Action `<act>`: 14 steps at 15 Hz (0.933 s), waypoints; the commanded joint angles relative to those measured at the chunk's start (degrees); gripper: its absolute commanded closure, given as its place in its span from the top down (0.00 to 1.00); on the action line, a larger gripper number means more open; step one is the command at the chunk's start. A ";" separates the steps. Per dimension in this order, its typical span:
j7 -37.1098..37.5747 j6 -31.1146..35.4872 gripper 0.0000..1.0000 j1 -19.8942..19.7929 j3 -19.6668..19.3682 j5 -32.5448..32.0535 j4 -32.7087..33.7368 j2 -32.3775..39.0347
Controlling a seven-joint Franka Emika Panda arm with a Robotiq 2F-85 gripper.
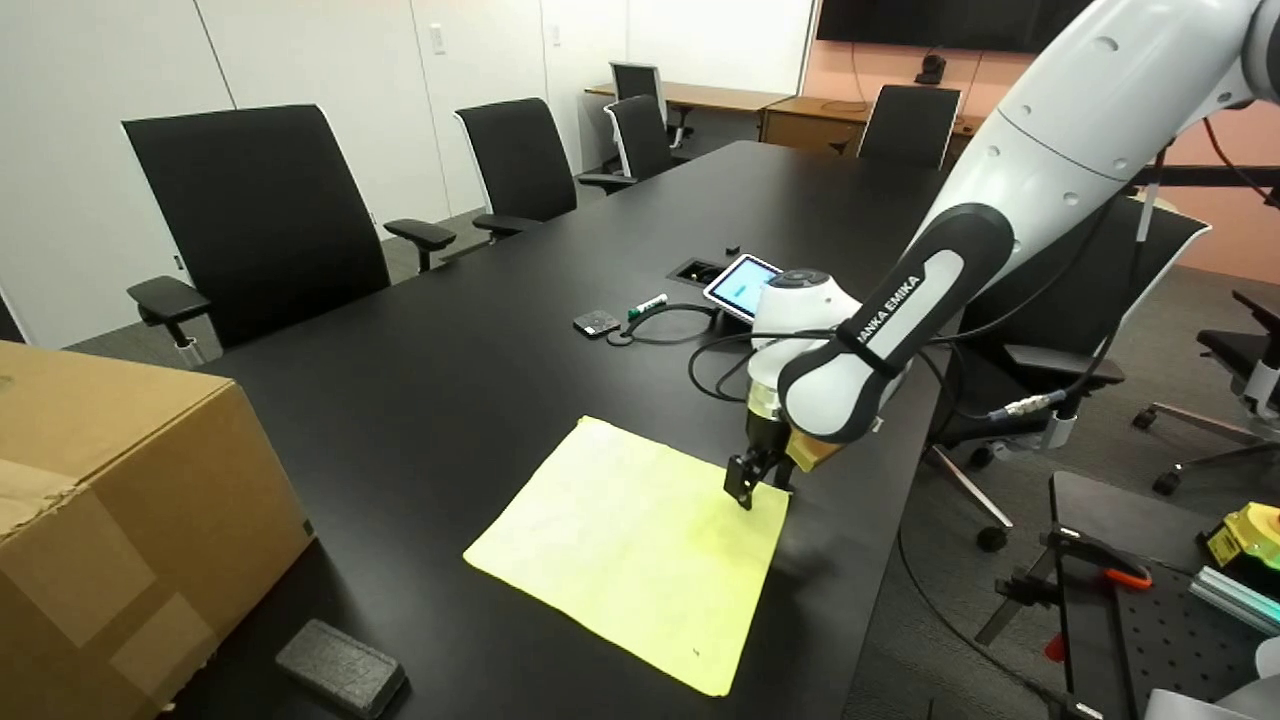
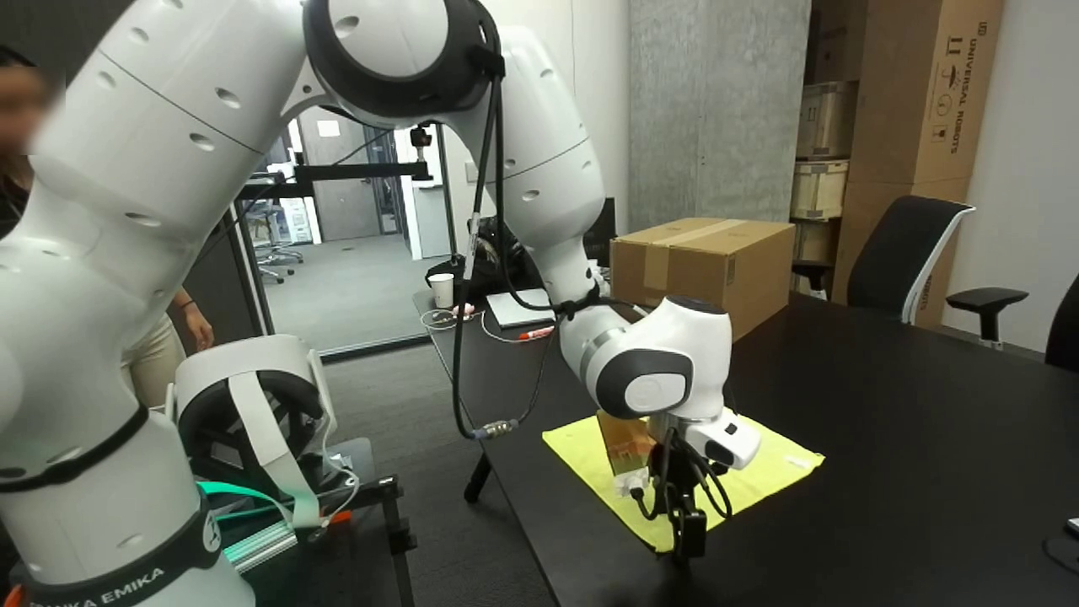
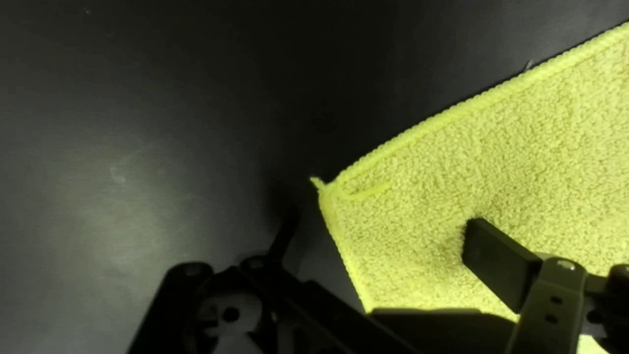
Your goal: Fold the yellow towel from right to left
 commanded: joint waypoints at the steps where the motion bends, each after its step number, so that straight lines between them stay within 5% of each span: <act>1: -0.82 -6.92 0.64 0.82 -0.03 1.64 2.45 0.68; 7: 0.49 -16.02 0.60 2.60 -0.35 1.15 3.32 0.20; 12: 1.40 -19.45 0.17 4.35 -0.49 0.74 1.73 -1.75; 14: 1.65 -19.80 0.08 4.68 -0.35 0.94 1.76 -1.75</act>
